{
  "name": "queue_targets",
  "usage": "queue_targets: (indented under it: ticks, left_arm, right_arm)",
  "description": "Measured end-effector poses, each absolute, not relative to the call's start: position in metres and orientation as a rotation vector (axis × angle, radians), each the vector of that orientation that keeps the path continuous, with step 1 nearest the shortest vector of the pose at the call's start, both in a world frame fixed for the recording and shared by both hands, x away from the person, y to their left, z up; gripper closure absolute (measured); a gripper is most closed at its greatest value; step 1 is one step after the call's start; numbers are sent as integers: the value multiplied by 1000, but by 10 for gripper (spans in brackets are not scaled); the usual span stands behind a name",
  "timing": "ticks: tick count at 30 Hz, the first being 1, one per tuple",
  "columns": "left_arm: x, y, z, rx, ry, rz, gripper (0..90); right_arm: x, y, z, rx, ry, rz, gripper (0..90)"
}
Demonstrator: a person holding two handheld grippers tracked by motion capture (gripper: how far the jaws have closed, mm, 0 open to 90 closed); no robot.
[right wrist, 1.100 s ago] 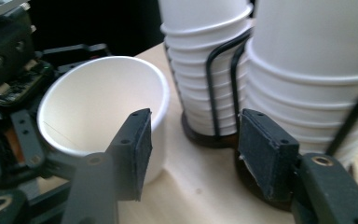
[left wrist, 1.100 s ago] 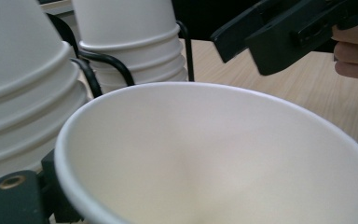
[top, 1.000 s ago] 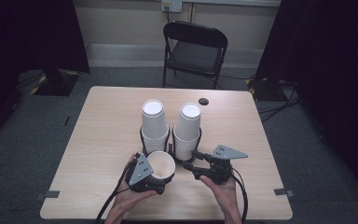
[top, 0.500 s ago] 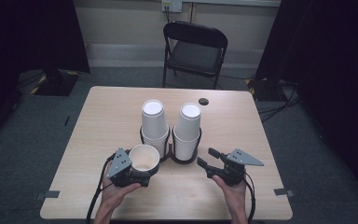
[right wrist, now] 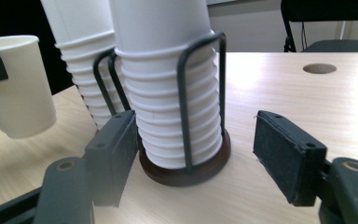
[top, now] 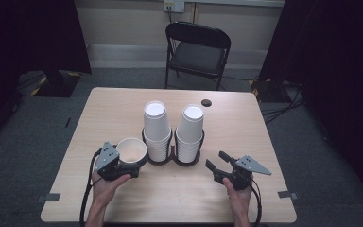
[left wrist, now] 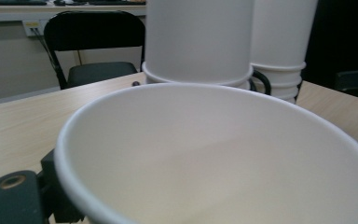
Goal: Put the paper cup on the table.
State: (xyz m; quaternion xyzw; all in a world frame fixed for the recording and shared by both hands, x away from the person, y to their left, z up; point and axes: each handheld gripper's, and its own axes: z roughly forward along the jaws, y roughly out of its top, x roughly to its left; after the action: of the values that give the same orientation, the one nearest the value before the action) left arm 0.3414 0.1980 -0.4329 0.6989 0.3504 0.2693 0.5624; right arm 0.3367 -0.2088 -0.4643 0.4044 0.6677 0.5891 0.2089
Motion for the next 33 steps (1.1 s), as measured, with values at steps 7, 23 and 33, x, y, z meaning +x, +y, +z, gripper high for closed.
queue_targets:
  ticks: [7, 23, 33]
  left_arm:
    - [350, 212, -427, 1610, 879, 677, 97]
    - [385, 221, -432, 1579, 954, 691, 97]
    - [412, 229, -446, 1571, 1006, 687, 93]
  right_arm:
    - [334, -208, -478, 1112, 1854, 1581, 264]
    - [335, -204, -491, 1100, 1815, 1542, 259]
    - [333, -204, -495, 1082, 1826, 1564, 234]
